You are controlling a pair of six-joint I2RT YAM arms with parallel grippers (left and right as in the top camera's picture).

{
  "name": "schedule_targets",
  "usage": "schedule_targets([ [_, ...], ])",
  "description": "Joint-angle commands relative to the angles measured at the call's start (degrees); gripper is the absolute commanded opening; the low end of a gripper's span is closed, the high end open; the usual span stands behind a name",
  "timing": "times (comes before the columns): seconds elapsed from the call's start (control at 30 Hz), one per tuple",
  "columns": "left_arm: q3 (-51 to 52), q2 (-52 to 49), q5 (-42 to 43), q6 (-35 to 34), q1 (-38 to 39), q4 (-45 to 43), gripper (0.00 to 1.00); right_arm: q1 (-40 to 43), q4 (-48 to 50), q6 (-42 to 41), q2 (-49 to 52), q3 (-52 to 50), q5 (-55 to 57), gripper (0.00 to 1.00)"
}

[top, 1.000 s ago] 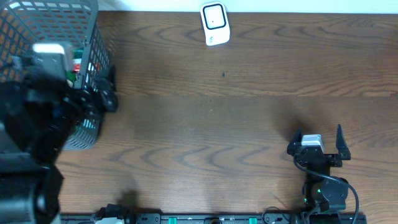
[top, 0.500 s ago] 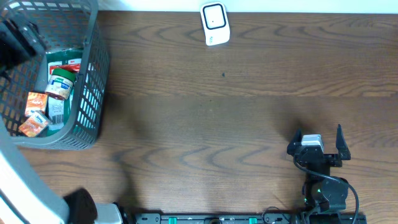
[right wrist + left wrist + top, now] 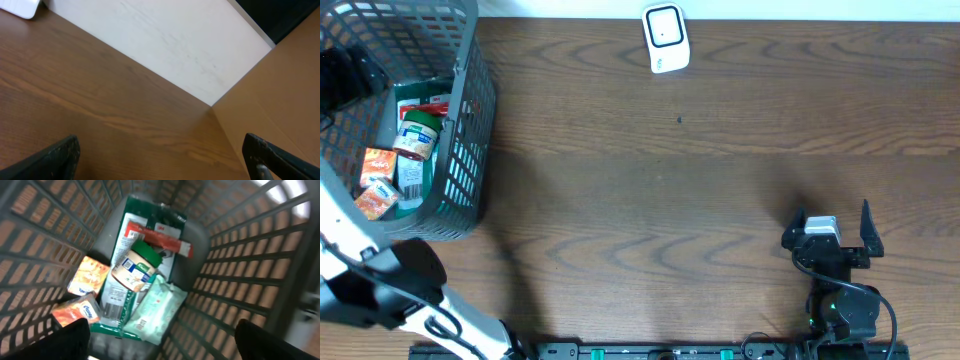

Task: Scan the item barcode
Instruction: 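Move the left gripper over the grey basket toward the green-lidded jar, then lower the left gripper into the basket and grasp the green-lidded jar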

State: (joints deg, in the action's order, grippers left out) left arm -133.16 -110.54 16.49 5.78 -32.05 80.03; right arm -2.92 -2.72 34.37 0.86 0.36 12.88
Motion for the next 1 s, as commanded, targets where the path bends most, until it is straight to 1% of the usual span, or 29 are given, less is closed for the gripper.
schedule_targets([
  [0.0,-0.57,-4.87,-1.9,4.81,-0.02,0.09,0.93,-0.39,-0.22,0.61,-0.07,-0.02,0.57,0.99],
  [0.1,-0.57,-8.76,-4.39,4.98,-0.02,0.02,0.93,-0.39,-0.22,0.61,-0.07,-0.02,0.57,0.99],
  [0.23,-0.57,-13.53,-4.55,5.4,-0.02,-2.08,0.93,-0.39,-0.22,0.61,-0.07,-0.02,0.55,0.99],
  [0.37,-0.55,-17.59,-4.55,8.85,-0.02,-4.28,0.93,-0.39,-0.22,0.61,-0.04,-0.02,0.55,0.99],
  [0.53,-0.55,-22.01,-4.52,11.19,-0.02,-6.4,0.93,-0.39,-0.22,0.61,-0.07,-0.02,0.57,0.99],
  [0.7,-0.52,-24.92,-4.5,12.02,-0.02,-7.8,0.94,-0.39,-0.22,0.61,-0.07,-0.02,0.57,0.99],
  [0.87,-0.46,-25.59,-4.55,12.04,-0.02,-10.16,0.93,-0.39,-0.22,0.61,-0.04,-0.02,0.57,0.99],
  [0.97,-0.39,-25.62,-4.55,12.04,-0.02,-10.27,0.89,-0.39,-0.24,0.61,-0.07,-0.02,0.57,0.99],
])
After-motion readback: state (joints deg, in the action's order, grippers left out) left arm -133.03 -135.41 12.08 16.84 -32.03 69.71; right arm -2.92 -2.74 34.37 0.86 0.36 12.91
